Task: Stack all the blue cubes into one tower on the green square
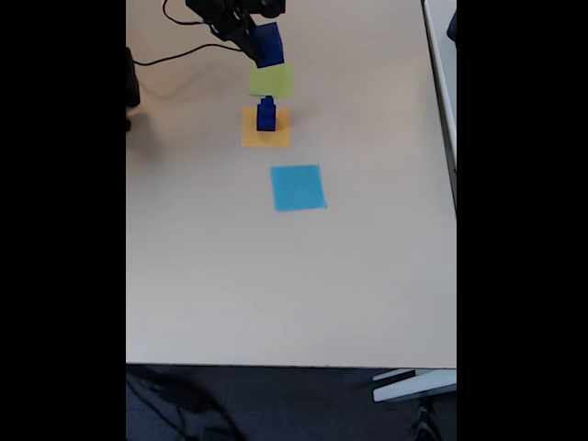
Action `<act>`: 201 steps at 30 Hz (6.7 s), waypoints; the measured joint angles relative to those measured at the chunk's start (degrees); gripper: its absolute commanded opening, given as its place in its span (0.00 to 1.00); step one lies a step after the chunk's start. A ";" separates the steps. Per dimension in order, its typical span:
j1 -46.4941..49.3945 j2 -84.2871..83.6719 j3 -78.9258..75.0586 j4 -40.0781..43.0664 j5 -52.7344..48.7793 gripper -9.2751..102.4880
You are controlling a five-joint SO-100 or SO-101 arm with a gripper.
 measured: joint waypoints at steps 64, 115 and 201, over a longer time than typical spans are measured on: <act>-8.88 -38.23 -13.71 -5.27 14.15 0.08; -10.11 -41.31 -17.31 -7.29 17.49 0.27; 7.03 -22.59 -15.91 -0.97 -12.83 0.33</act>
